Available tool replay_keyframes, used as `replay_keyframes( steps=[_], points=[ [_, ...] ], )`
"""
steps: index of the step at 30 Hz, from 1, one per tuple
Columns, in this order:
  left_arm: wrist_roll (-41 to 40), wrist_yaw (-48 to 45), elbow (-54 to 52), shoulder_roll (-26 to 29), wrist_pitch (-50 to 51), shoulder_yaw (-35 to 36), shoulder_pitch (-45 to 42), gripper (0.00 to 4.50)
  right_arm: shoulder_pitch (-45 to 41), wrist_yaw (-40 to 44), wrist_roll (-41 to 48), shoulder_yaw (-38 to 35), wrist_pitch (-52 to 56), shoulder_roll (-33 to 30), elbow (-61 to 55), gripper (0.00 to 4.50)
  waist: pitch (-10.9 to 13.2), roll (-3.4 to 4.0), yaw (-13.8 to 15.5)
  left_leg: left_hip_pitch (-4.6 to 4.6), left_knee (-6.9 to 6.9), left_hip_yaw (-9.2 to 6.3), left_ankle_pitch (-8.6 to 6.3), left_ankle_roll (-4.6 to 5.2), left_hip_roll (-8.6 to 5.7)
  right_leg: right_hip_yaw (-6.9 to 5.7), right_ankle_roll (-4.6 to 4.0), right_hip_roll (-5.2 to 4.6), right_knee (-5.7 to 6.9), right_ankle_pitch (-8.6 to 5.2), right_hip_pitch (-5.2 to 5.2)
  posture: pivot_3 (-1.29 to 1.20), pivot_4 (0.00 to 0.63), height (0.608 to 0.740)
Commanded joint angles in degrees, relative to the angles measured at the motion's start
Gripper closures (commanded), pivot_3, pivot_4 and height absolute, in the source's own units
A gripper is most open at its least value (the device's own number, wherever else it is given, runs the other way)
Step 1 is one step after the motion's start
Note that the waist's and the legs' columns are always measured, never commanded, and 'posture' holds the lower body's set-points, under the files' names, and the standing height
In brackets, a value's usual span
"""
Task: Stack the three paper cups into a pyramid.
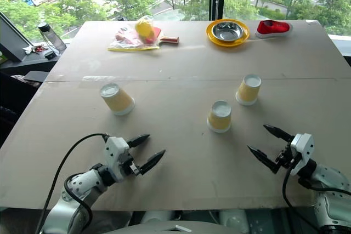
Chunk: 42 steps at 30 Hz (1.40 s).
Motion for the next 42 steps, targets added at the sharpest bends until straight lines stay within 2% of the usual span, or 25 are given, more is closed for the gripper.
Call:
replay_keyframes(
  steps=[1,3,5,10,14,17,19,24,28,32,38,42],
  points=[
    [-5.9,-5.1,-4.7,3.1,2.1,2.1,-1.5,0.09,-3.6,-2.4,-1.0,3.5,2.3,1.2,-4.8,0.00,0.0,-0.03,0.1,0.00,0.00,0.00,0.00,0.00,0.00,0.00,0.00,-0.01,0.00,0.00,0.00,0.00,0.150,0.740],
    [-12.5,-8.5,-6.2,5.2,4.8,4.9,-4.1,0.09,-8.2,-6.1,-4.2,6.7,3.7,3.1,-5.4,0.00,0.1,-0.10,0.1,-0.02,0.00,-0.04,0.00,0.00,0.00,-0.05,0.00,-0.02,0.01,0.00,-0.01,0.00,0.150,0.740],
    [-15.3,-9.9,-6.7,7.0,6.5,6.8,-6.7,0.09,-11.9,-8.5,-6.7,8.7,4.6,4.3,-4.5,0.00,0.2,-0.09,0.0,-0.03,0.02,-0.08,0.01,-0.01,0.00,-0.10,0.00,-0.01,0.06,0.00,-0.04,0.00,0.150,0.740],
    [-17.7,-12.8,-6.7,10.2,8.6,9.2,-10.5,0.09,-17.5,-8.8,-7.9,11.8,5.3,6.3,-1.3,0.00,0.2,-0.07,0.1,-0.22,0.04,-0.13,0.01,-0.01,-0.07,-0.39,0.03,0.25,-0.06,0.00,-0.14,0.00,0.150,0.740],
    [-17.3,-14.2,-6.9,11.8,9.1,9.8,-12.3,0.09,-19.6,-7.6,-7.4,12.9,5.6,7.3,0.6,0.00,0.2,-0.08,0.0,-0.79,0.15,-0.17,0.03,-0.03,-0.08,-0.43,0.06,0.31,0.12,0.02,-0.70,0.00,0.150,0.740],
    [-14.4,-16.4,-7.7,14.2,7.9,8.7,-12.7,0.09,-20.3,-7.0,-7.8,13.2,4.3,7.8,2.1,0.00,0.2,-0.08,0.0,-0.78,0.16,-0.16,0.04,-0.04,-0.05,-0.42,0.06,0.39,0.33,0.02,-0.78,0.00,0.150,0.740],
    [-15.2,-15.9,-8.3,13.9,8.5,8.9,-13.5,0.09,-20.7,-6.8,-7.9,13.2,3.7,8.1,2.7,0.00,0.2,-0.06,0.0,-0.73,0.16,-0.16,0.04,-0.04,-0.05,-0.41,0.06,0.42,0.42,0.02,-0.79,0.00,0.150,0.740],
    [-16.0,-16.0,-8.6,13.4,9.5,9.1,-14.1,0.00,-20.9,-6.8,-7.8,13.1,4.0,8.6,2.6,2.30,0.3,-0.08,-0.1,-0.70,0.20,-0.15,0.04,-0.04,-0.03,-0.39,0.06,0.46,0.51,0.02,-0.79,0.00,0.150,0.740],
    [-17.9,-14.7,-8.4,11.9,10.1,10.3,-14.3,0.00,-21.0,-7.2,-7.4,13.1,5.4,8.8,1.9,2.41,0.3,-0.08,-0.1,-0.71,0.20,-0.15,0.04,-0.04,0.00,-0.39,0.07,0.48,0.50,0.01,-0.81,0.00,0.150,0.740],
    [-16.2,-13.7,-5.8,11.4,8.9,11.9,-13.6,0.00,-25.4,-10.3,-10.0,15.7,5.0,12.8,3.7,2.41,0.3,-0.09,-0.5,-0.69,0.22,-0.10,0.05,-0.05,0.07,-0.29,0.06,0.61,0.59,0.02,-0.87,0.00,0.150,0.740],
    [-15.6,-12.6,-2.7,11.1,7.8,15.7,-13.1,0.00,-37.4,-16.8,-17.0,19.9,4.7,20.6,14.3,2.41,0.3,-0.10,-1.4,-0.69,0.22,-0.16,0.14,-0.22,0.23,-0.26,0.04,0.85,0.69,0.03,-0.97,0.00,0.150,0.740],
    [-14.5,-12.1,-1.6,10.9,7.0,16.7,-13.2,0.00,-42.1,-18.6,-20.7,21.6,3.5,22.7,21.7,2.41,0.3,-0.11,-1.3,-0.78,0.22,-0.17,0.21,-0.34,0.24,-0.29,0.04,0.82,0.62,0.03,-1.02,0.00,0.150,0.740]
  ],
)
